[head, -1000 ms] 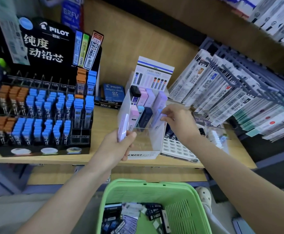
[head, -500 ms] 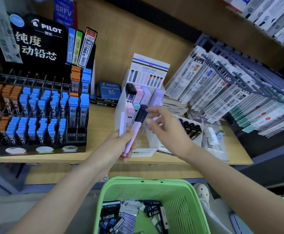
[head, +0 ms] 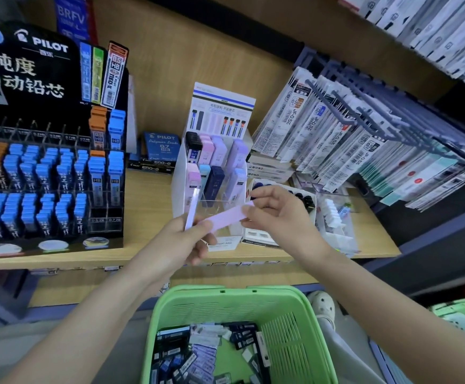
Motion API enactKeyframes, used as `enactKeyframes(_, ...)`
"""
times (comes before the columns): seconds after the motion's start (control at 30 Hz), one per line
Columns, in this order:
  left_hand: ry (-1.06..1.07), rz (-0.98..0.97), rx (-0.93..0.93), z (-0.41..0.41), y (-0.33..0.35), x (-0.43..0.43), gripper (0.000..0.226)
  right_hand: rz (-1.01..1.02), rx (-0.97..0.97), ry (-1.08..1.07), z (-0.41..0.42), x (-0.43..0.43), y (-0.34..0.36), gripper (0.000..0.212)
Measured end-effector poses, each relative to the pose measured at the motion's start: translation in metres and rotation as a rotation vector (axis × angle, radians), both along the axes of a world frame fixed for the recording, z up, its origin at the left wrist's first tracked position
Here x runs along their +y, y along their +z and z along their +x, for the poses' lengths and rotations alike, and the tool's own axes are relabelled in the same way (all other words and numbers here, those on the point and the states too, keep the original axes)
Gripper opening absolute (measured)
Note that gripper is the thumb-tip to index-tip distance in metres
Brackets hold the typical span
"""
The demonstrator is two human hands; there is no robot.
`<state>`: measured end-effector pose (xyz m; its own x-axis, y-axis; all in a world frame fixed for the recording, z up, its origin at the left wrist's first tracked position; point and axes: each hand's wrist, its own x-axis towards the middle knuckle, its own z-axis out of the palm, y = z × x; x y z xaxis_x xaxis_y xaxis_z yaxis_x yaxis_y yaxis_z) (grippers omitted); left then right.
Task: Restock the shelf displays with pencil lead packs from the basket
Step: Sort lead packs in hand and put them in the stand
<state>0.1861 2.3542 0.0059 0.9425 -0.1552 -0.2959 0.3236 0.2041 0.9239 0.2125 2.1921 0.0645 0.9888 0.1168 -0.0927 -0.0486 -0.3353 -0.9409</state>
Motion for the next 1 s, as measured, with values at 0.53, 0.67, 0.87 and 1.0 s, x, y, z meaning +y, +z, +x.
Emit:
enactKeyframes(0.53,0.012,0.209,-0.203,0.003,0.002,-0.015,0.011,-0.359,-0.108,0.19,-0.018,0.0,-0.023,0.014)
enactKeyframes(0.67,0.065,0.205,-0.162,0.004,0.002,-0.011,0.024,-0.382,-0.236,0.025,0.01,-0.012,-0.01,0.022)
enactKeyframes(0.87,0.106,0.168,-0.146,0.009,0.006,-0.008,0.025,-0.42,-0.411,-0.009,0.049,-0.014,-0.006,0.01)
enactKeyframes(1.0,0.114,0.162,-0.148,0.011,0.004,-0.006,0.017,-0.465,-0.39,0.004,0.065,-0.011,-0.014,0.012)
